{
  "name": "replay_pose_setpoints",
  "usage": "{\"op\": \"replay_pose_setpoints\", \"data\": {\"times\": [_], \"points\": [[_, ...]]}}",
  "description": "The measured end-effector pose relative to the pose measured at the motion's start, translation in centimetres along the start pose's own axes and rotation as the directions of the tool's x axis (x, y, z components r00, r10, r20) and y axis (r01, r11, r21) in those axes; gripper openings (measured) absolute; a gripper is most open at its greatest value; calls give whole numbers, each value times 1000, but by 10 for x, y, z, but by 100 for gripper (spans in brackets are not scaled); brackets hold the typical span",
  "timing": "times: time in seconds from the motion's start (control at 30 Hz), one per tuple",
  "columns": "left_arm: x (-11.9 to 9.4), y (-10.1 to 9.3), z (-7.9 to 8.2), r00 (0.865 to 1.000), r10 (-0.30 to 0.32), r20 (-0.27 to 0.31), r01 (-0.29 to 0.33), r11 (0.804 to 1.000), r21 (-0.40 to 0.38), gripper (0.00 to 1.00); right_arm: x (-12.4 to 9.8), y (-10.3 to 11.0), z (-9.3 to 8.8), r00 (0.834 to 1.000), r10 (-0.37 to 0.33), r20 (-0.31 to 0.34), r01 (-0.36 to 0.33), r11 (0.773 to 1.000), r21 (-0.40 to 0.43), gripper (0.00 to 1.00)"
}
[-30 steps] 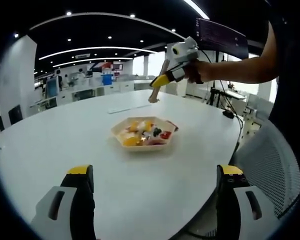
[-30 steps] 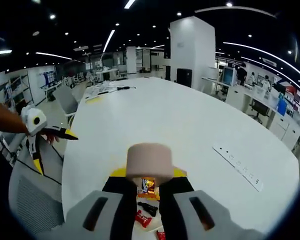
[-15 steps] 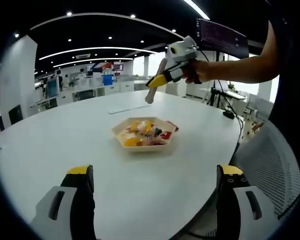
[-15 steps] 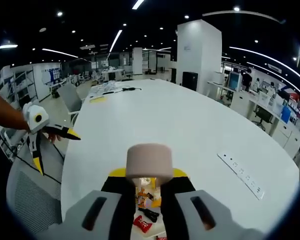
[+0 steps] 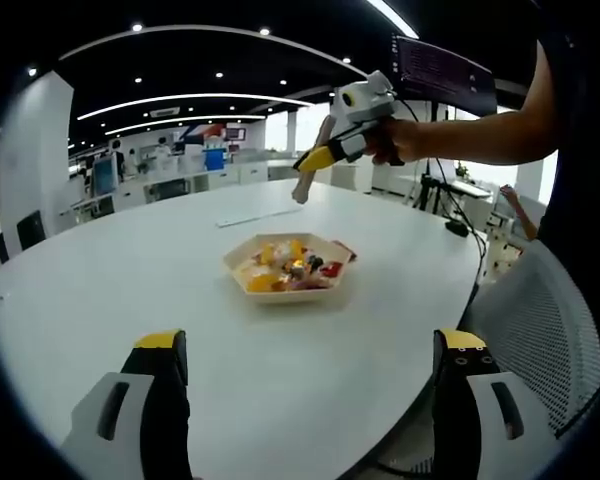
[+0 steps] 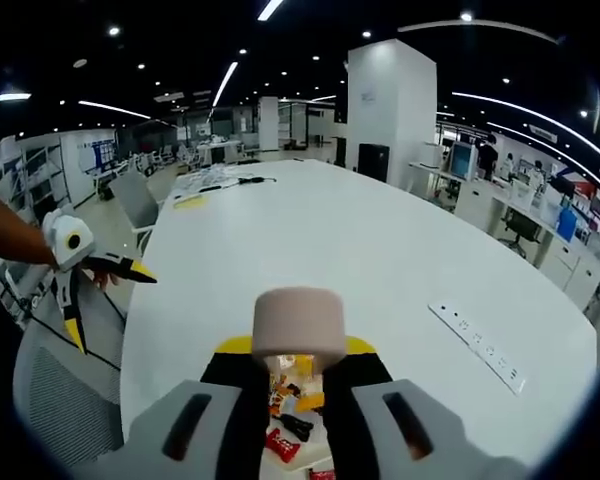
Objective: Place the target food into the container with the food tongs after gripping and lifting it, then release it inside without dropping or visibly crushing the food.
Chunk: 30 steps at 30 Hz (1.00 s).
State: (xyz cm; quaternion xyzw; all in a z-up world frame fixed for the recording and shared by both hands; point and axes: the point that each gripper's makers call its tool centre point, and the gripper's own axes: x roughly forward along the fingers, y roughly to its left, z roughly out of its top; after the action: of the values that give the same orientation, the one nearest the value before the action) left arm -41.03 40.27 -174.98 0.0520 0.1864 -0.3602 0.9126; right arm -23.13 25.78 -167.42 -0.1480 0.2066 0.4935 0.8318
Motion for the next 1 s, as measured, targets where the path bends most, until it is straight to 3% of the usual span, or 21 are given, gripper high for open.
{"op": "replay_pose_setpoints", "data": {"times": [0.47,0.77,1.0], "points": [[0,-1,-1,1000,-4,-8,4,1000,2,99,-24,-29,-30,996,-82,-28,84,995,61,19],[1,-2,-3,1000,-9,-16,9,1000,2,99,-44,-56,-64,980,-189,-65,196,972,130,19],[1,-1,-5,1000,-10,-21,10,1000,5,99,-52,-65,-85,971,-223,-90,235,960,155,20]]}}
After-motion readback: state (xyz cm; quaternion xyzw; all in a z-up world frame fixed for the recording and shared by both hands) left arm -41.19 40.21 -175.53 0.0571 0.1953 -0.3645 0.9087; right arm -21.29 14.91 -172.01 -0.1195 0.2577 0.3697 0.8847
